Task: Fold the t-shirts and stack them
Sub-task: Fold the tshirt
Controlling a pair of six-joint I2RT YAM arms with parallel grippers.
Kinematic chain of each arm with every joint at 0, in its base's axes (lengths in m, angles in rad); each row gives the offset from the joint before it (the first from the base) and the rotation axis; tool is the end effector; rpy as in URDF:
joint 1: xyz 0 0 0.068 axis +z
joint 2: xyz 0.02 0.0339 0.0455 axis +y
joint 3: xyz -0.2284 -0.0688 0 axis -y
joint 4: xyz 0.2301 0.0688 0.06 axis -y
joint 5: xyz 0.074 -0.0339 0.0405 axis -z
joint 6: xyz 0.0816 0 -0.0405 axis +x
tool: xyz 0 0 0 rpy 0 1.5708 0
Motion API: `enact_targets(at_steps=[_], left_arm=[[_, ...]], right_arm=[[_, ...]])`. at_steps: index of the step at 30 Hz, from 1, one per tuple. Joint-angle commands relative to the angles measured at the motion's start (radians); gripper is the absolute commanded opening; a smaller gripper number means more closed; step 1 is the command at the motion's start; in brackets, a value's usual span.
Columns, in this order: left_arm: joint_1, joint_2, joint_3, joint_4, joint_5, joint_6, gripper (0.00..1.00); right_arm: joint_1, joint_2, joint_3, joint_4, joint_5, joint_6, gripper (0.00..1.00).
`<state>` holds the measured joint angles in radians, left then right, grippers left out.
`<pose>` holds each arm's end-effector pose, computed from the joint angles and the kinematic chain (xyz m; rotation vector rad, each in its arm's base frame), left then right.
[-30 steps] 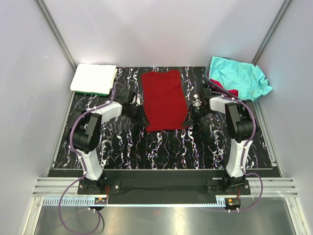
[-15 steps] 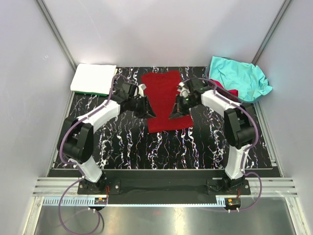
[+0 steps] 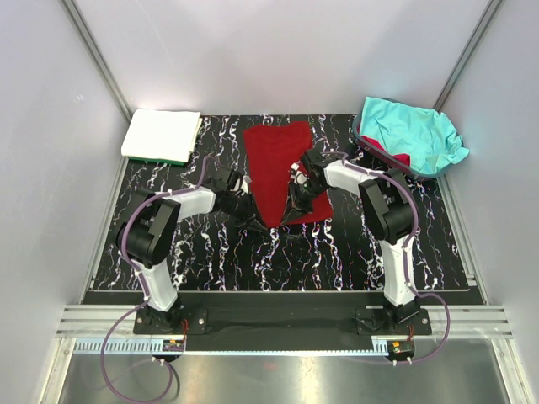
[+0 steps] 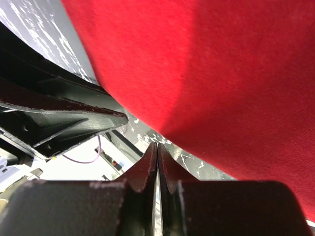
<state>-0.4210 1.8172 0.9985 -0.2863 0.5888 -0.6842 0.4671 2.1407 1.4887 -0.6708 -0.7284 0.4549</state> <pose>0.2922 -0.1805 0.0812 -0.1710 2.8556 -1.0917 0.3288 0.2267 0.0831 0.1510 -2.8165 -1.1181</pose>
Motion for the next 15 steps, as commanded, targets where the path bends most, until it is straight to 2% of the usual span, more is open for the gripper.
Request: enact_targets(at_steps=[1,6,8,12,15], left_arm=[[0.007,-0.012,-0.024,0.050,-0.010,0.003,0.27],[0.022,-0.002,-0.031,0.029,-0.017,0.017,0.25],[0.010,-0.045,-0.015,0.021,-0.004,0.021,0.24],[-0.028,-0.136,0.072,-0.043,-0.006,0.026,0.26],[-0.035,-0.148,0.127,-0.057,-0.012,0.011,0.30]], right_arm=[[0.015,0.013,0.025,-0.035,-0.036,-0.022,0.07],[0.015,0.042,0.036,-0.059,0.010,-0.047,0.06],[0.015,0.030,0.027,-0.035,0.001,-0.041,0.06],[0.015,0.039,0.035,-0.032,0.001,-0.032,0.06],[0.015,0.056,0.036,-0.024,-0.011,-0.018,0.06]])
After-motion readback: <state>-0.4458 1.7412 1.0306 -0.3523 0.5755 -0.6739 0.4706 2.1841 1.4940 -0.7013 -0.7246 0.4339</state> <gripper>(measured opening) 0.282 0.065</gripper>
